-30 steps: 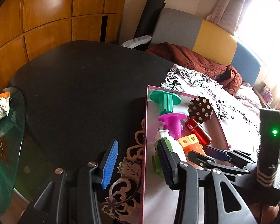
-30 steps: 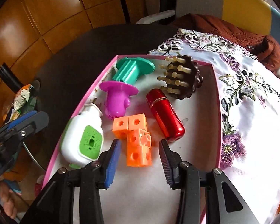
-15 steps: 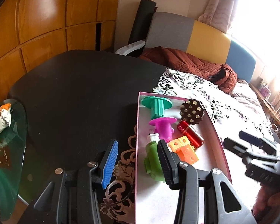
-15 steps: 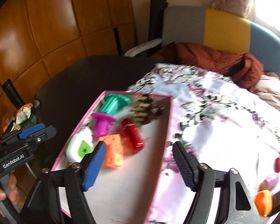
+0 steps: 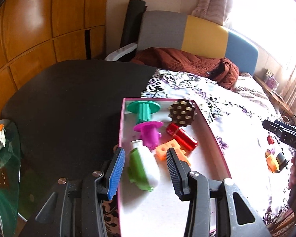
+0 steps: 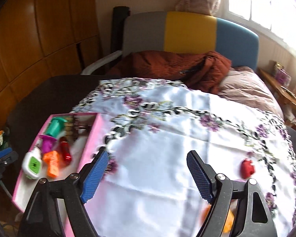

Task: Organize rigid objects
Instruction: 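Reach the left tool to the yellow plastic piece and close on it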

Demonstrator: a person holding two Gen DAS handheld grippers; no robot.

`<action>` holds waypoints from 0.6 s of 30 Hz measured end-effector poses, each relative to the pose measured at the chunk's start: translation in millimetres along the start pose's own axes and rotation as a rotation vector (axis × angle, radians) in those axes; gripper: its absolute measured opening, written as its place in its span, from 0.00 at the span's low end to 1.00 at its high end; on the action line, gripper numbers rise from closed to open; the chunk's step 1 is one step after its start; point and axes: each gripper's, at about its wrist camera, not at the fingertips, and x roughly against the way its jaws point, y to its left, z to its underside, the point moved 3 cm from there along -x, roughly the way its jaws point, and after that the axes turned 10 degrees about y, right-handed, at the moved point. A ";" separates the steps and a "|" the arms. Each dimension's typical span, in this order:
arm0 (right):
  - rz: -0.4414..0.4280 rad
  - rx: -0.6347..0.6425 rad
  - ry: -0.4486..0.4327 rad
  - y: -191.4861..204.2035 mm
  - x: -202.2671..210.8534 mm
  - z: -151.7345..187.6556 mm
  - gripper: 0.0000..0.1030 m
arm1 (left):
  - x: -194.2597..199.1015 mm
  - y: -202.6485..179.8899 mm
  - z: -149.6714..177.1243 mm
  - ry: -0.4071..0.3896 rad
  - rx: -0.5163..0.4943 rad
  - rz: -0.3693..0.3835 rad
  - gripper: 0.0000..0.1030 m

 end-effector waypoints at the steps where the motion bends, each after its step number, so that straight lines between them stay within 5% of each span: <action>1: 0.021 -0.011 0.002 -12.0 1.2 1.7 0.80 | -0.5 -3.6 -0.3 0.003 -0.010 0.004 0.43; 13: 0.274 -0.354 0.004 -191.4 10.8 41.1 0.82 | -4.2 -59.6 -2.7 0.027 -0.149 0.067 0.43; 18: 0.243 -0.647 0.026 -243.9 8.7 64.7 0.84 | -6.6 -92.0 -3.9 0.040 -0.210 0.117 0.43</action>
